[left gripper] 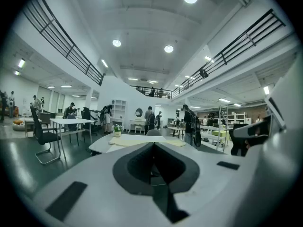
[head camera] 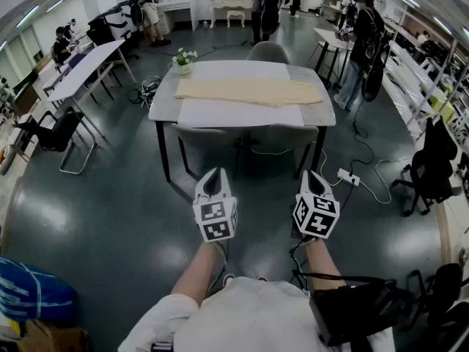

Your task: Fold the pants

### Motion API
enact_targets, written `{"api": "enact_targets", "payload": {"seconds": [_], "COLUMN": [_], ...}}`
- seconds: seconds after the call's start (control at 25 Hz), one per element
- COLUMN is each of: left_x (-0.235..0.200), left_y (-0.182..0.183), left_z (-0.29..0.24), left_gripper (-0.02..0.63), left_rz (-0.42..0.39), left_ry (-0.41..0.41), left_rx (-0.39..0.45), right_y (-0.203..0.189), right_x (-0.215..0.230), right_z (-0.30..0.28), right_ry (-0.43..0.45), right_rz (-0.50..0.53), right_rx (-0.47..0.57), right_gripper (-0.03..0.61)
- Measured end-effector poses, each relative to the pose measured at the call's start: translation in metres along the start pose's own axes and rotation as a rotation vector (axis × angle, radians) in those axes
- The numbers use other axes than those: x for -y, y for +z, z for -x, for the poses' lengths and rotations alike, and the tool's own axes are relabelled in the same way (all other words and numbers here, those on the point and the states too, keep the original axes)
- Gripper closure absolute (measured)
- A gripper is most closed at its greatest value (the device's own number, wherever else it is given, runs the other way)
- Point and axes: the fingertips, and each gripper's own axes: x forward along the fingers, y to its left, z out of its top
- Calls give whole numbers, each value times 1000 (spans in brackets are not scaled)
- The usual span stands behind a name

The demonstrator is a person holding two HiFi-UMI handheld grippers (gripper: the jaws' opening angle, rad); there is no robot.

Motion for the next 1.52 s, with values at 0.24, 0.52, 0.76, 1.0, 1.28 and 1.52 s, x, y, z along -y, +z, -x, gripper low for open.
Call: {"api": "enact_targets", "payload": {"seconds": [0.24, 0.52, 0.76, 1.0, 1.28, 1.52], "left_x": [-18, -48, -58, -52, -43, -42], "left_y": [-4, -5, -5, -9, -14, -7], "left_z": [-5, -11, -19, -24, -40, -89], "left_gripper": [604, 604, 604, 604, 604, 604], "left_rz": [-8, -4, -4, -8, -20, -29], "left_ry": [-2, -18, -30, -60, -79, -72], "left_rx": [-6, -17, -14, -22, -34, -29], "right_y": [-4, -10, -11, -13, -13, -2], "right_x": [-12, -36, -48, -49, -47, -37], "right_z": [-11, -24, -26, -29, -46, -97], "right_ry": [2, -21, -32, -34, -24, -17], "right_rz": [-48, -56, -20, -17, -9, -19], "right_rx": [-12, -23, -2, 3, -7, -4], "right_gripper": [586, 586, 585, 586, 586, 586]}}
